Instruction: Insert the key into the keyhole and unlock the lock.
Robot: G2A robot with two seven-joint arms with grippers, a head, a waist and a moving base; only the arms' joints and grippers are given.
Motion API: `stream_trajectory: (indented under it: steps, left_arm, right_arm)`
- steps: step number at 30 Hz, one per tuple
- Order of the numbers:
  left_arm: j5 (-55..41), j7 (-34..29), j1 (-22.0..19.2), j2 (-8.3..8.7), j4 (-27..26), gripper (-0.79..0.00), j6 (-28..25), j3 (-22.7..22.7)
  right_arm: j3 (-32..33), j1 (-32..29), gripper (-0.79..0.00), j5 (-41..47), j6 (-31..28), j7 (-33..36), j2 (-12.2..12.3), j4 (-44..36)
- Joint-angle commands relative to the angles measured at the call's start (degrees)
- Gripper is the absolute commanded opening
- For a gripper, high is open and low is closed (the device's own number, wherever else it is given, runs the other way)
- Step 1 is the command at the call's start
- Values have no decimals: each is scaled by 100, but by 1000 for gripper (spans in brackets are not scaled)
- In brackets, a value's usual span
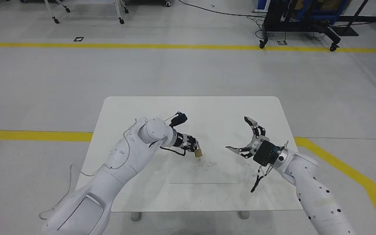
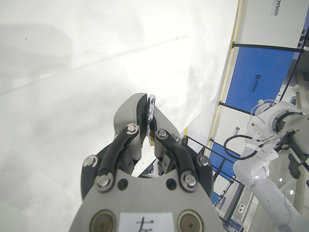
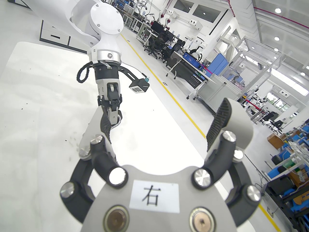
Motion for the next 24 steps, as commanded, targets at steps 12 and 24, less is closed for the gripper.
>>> stream_trajectory:
  steps: [12, 24]
  left_arm:
    - [-253, 286, 2, 13, 40, 0, -326, -292]
    - [-807, 1901, 1316, 538, -1589, 0, -2049, -2233]
  right_arm:
    - [0, 0, 0, 0, 0, 0, 0, 0]
    - [665, 135, 0, 1441, -87, -269, 23, 318]
